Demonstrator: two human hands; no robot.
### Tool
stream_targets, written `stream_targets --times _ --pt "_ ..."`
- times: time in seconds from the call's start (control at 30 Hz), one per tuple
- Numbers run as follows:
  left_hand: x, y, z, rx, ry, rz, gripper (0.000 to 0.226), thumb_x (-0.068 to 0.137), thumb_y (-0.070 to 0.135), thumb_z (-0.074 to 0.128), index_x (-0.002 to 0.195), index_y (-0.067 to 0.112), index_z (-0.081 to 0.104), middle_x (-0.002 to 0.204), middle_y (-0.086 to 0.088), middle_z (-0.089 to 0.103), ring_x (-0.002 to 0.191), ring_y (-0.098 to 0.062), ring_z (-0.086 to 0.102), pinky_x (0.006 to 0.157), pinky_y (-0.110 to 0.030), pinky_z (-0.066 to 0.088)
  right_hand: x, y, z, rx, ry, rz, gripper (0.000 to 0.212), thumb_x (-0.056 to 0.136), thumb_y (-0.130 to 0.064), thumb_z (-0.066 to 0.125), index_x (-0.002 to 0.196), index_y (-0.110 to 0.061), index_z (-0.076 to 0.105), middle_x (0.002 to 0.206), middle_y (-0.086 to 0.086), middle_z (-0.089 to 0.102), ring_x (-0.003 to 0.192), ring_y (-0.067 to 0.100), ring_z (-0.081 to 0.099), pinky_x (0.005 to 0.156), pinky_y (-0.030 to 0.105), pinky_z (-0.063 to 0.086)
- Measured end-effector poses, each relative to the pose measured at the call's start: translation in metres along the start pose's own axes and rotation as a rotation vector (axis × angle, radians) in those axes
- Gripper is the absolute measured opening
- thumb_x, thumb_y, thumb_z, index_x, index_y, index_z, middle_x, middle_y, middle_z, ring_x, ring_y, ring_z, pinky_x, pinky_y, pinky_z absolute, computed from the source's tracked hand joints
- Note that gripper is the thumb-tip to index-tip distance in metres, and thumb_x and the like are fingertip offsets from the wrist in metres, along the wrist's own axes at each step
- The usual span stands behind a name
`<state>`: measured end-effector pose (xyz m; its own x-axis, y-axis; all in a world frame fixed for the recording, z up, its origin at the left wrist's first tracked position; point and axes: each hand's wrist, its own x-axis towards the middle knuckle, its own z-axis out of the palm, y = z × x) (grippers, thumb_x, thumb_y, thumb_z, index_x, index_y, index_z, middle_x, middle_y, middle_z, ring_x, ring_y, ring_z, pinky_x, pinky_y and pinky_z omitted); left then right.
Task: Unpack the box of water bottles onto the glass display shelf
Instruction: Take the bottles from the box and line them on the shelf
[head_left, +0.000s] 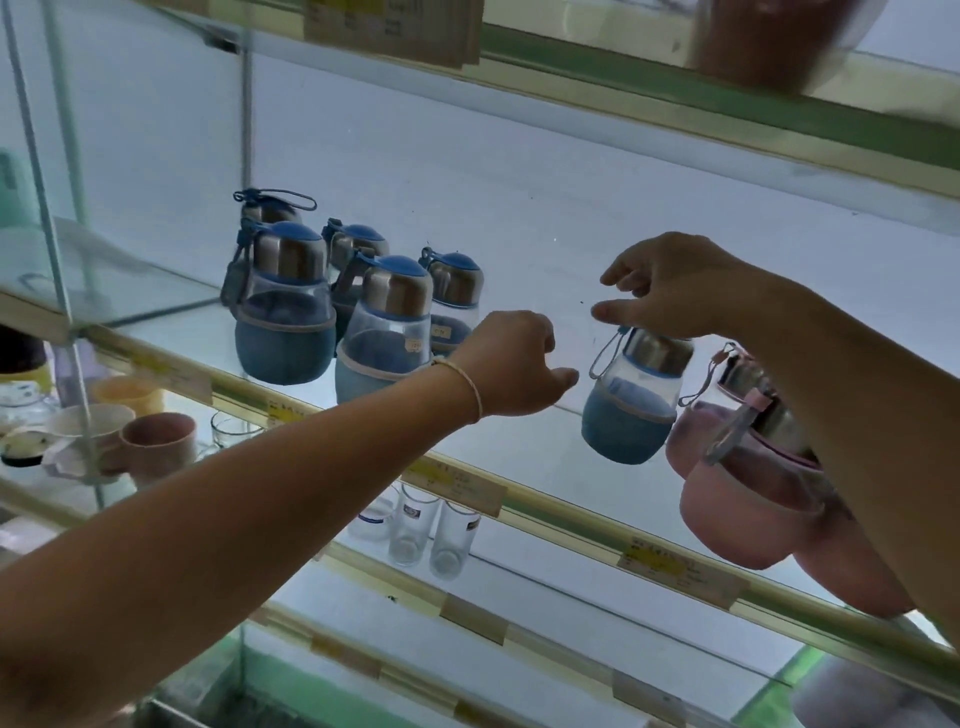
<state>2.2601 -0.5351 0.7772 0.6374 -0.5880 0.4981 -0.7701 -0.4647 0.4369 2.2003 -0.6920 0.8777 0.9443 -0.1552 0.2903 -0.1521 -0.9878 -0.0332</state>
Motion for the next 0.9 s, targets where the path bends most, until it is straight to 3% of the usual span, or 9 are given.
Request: stream_targets --times 0.2,0.33,0.43,0.53,0.67,0.77,0.9 --pt "-0.025 -0.021 -0.028 0.029 0.198 -0.010 0.040 0.092 0.044 0.061 0.116 0.013 0.066 0.112 -0.003 0.068 0.096 -0.014 0.061 0.087 -0.027 0.050 0.015 -0.043 0.018 0.039 -0.013 -0.121 0.045 0.085 -0.050 0.071 0.122 -0.025 0.066 0.115 -0.002 0.070 0.101 0.015 0.065 0.091 0.030 0.050" --pt "-0.035 -0.038 -0.053 0.051 0.335 0.023 0.032 0.091 0.038 0.062 0.109 0.012 0.068 0.101 -0.002 0.066 0.086 -0.009 0.050 0.081 -0.022 0.043 0.029 -0.071 0.028 0.043 -0.003 -0.208 0.043 0.085 -0.053 0.069 0.119 -0.028 0.068 0.113 -0.005 0.071 0.097 0.008 0.066 0.088 0.025 0.048" --pt "-0.042 -0.054 -0.067 0.071 0.391 0.009 0.026 0.090 0.035 0.063 0.105 0.015 0.065 0.089 0.002 0.055 0.083 -0.010 0.046 0.075 -0.021 0.035 0.036 -0.091 0.033 0.161 0.013 -0.237 0.041 0.084 -0.057 0.068 0.113 -0.028 0.071 0.105 -0.008 0.074 0.093 0.007 0.068 0.087 0.031 0.054" --pt "-0.049 -0.076 -0.073 0.112 0.390 -0.060 0.041 0.085 0.044 0.065 0.113 0.016 0.054 0.098 -0.003 0.054 0.087 -0.015 0.050 0.076 -0.024 0.039 0.042 -0.109 0.035 0.241 0.053 -0.257 0.037 0.087 -0.055 0.066 0.112 -0.028 0.072 0.100 -0.011 0.073 0.091 0.005 0.068 0.086 0.030 0.054" --pt "-0.061 -0.101 -0.071 0.091 0.323 -0.134 0.069 0.084 0.043 0.067 0.136 0.010 0.036 0.119 -0.012 0.054 0.107 -0.024 0.054 0.088 -0.027 0.042 0.048 -0.132 0.043 0.282 0.104 -0.258 0.036 0.088 -0.056 0.063 0.109 -0.028 0.073 0.098 -0.011 0.073 0.089 0.003 0.066 0.084 0.031 0.052" --pt "-0.063 -0.116 -0.061 0.056 0.216 -0.181 0.063 0.082 0.049 0.068 0.126 0.011 0.043 0.120 -0.012 0.054 0.106 -0.027 0.055 0.091 -0.033 0.049 0.053 -0.141 0.054 0.316 0.121 -0.255 0.039 0.081 -0.059 0.070 0.100 -0.025 0.076 0.090 -0.010 0.073 0.083 0.006 0.067 0.078 0.030 0.055" --pt "-0.061 -0.123 -0.049 -0.062 0.156 -0.187 0.066 0.080 0.052 0.070 0.125 0.011 0.044 0.117 -0.008 0.060 0.100 -0.021 0.058 0.084 -0.028 0.050 0.056 -0.143 0.056 0.401 0.113 -0.218 0.043 0.070 -0.058 0.079 0.093 -0.022 0.076 0.082 -0.010 0.071 0.078 0.008 0.067 0.071 0.028 0.054"
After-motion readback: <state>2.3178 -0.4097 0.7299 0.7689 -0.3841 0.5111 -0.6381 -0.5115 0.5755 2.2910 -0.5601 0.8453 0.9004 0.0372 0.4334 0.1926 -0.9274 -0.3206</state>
